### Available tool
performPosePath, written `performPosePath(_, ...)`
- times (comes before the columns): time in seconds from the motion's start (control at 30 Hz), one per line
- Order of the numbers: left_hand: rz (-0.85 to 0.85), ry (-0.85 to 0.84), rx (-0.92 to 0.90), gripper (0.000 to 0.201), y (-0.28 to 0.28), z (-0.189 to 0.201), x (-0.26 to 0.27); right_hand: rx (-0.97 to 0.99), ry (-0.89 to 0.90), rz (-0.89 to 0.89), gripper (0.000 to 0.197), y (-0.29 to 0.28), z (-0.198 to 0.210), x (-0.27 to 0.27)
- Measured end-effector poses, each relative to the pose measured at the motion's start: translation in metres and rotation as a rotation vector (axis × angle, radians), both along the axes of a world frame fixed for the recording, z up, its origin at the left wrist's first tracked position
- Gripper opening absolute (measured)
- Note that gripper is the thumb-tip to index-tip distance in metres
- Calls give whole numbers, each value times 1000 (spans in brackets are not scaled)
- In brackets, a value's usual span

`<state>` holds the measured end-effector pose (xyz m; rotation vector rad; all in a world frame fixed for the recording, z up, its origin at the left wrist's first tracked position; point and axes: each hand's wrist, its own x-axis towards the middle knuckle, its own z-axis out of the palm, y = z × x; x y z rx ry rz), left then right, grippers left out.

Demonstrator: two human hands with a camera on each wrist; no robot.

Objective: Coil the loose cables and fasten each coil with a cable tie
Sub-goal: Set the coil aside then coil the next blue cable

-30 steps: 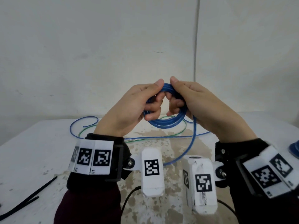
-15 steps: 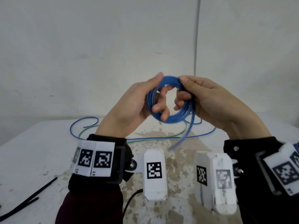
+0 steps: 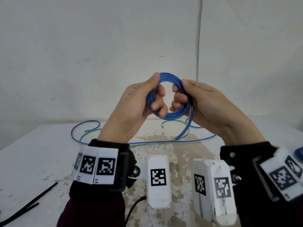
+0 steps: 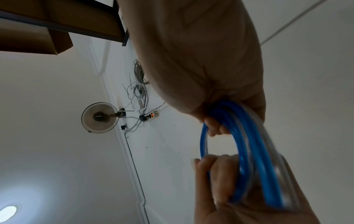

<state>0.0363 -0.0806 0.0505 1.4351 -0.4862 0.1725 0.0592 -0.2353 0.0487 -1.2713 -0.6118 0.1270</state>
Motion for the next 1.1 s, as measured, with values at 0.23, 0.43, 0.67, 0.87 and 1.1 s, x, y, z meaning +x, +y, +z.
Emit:
performPosePath(0.23, -51, 8, 75, 40, 1, -1, -3, -91, -67, -32, 37, 5, 0, -2)
performPosePath(0.43, -76, -23, -183, 44, 10, 3, -1, -26, -39, 69, 41, 4, 2, -9)
performPosePath(0.67, 83, -74, -184, 47, 4, 2, 0, -50, -87, 99, 39, 6, -1, -10)
performPosePath(0.87, -16, 8, -140, 48, 3, 1, 1, -91, -143, 73, 37, 1, -1, -7)
performPosePath(1.1, -40, 81, 169, 43, 9, -1, 0, -290, -171, 0, 38, -6, -3, -1)
